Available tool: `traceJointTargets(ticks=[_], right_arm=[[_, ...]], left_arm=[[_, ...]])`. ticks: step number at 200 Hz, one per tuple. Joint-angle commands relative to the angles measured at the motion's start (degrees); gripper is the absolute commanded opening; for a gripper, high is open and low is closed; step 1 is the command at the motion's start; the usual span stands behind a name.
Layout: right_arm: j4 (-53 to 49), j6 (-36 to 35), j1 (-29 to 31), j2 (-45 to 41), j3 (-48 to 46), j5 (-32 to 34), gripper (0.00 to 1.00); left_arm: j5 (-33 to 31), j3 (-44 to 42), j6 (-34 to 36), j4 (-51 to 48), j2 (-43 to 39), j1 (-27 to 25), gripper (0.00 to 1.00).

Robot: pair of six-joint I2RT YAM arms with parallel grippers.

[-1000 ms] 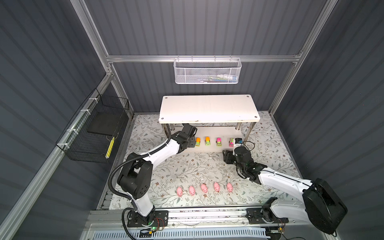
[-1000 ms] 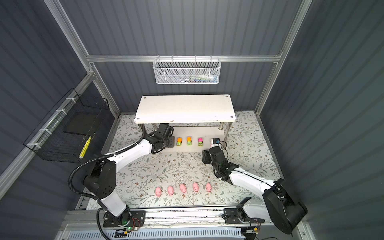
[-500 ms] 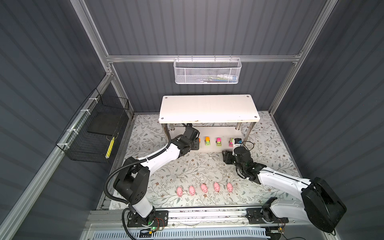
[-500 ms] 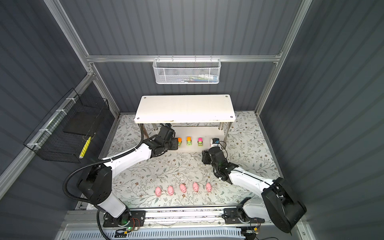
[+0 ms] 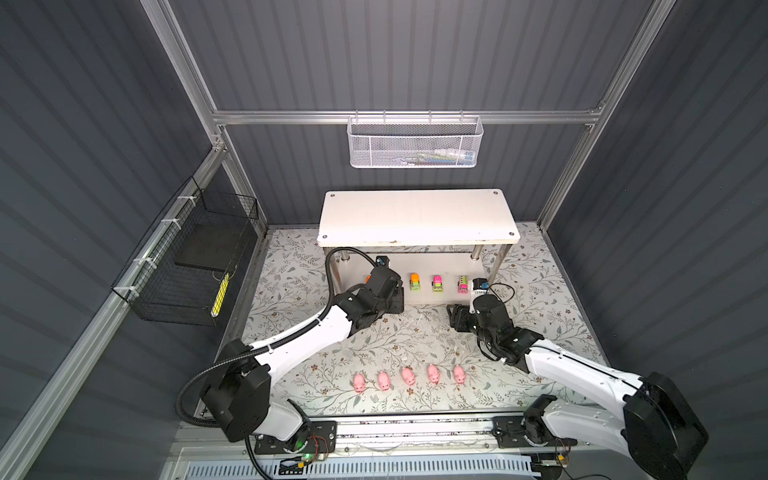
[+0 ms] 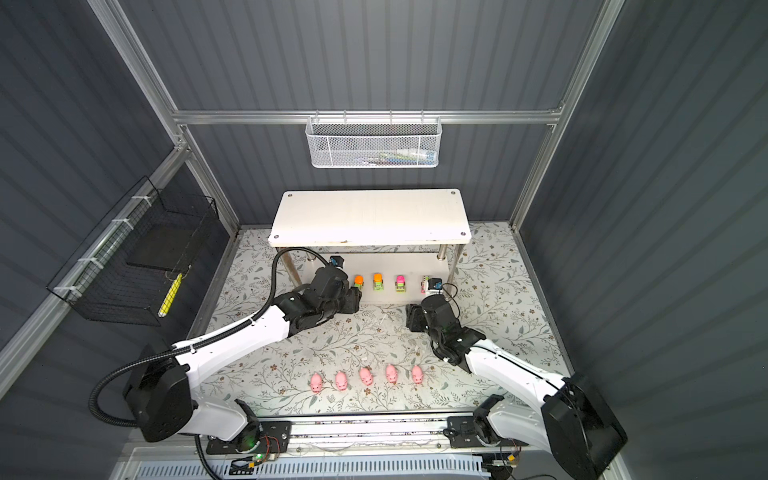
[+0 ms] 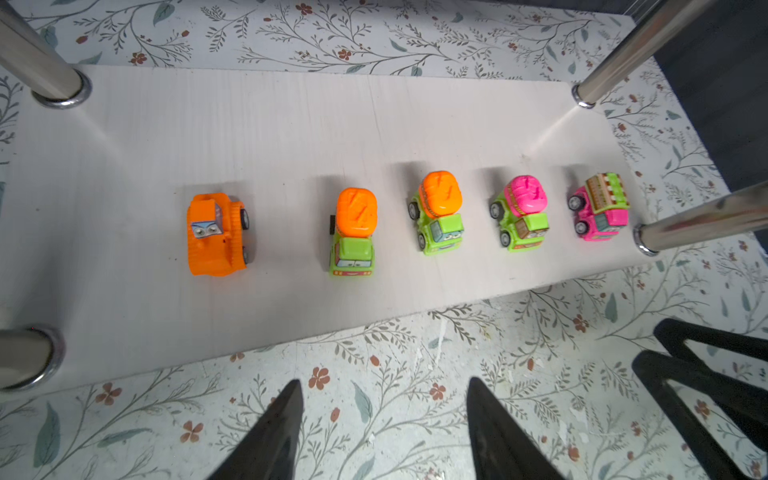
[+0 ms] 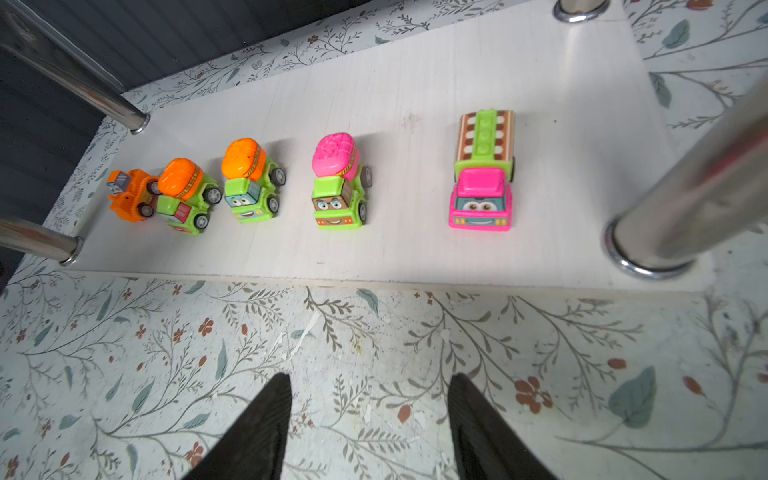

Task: Place and organize the plastic toys onto the shelf
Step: 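Raise the left gripper from the shelf while the right gripper moves toward the pink pigs, then lower the right gripper and close it on a pink pig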

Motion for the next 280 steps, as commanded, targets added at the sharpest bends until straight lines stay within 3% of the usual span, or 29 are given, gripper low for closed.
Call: traceJointTargets(ticks=[1,39,82,167,247,280], right_arm=[[-9.2,1.1,0.7,-4.2,0.7,-2.1,0.64],[-21.1,4.1,5.8,-9.5,0.2,-1.9,0.67],[-29.3,9.1,12.2,-10.2,-0.9,-0.4,0.72],[-29.5,13.9,16.5,-3.0,-2.2,-2.6,0.73],[-29.9,16.5,19.8,3.8,-1.7,-2.5,0.63],[-30.6,16.3,20.1,4.6,-1.0,-2.1,0.55]], left_arm=[[0.4,-1.5,-1.4,-3.4,-4.7,-1.1,0.64],[-4.2,-5.1,-0.4,-4.2,-15.2,-1.3,0.69],[-9.9,-8.7,3.3,1.1,-22.3,-1.3,0.86],[-10.9,-11.1,7.1,9.9,-20.0,-1.1,0.87],[-10.5,-11.7,9.5,12.5,-18.2,-0.1,0.87],[-9.6,-12.4,8.6,13.1,-17.9,0.7,0.87]])
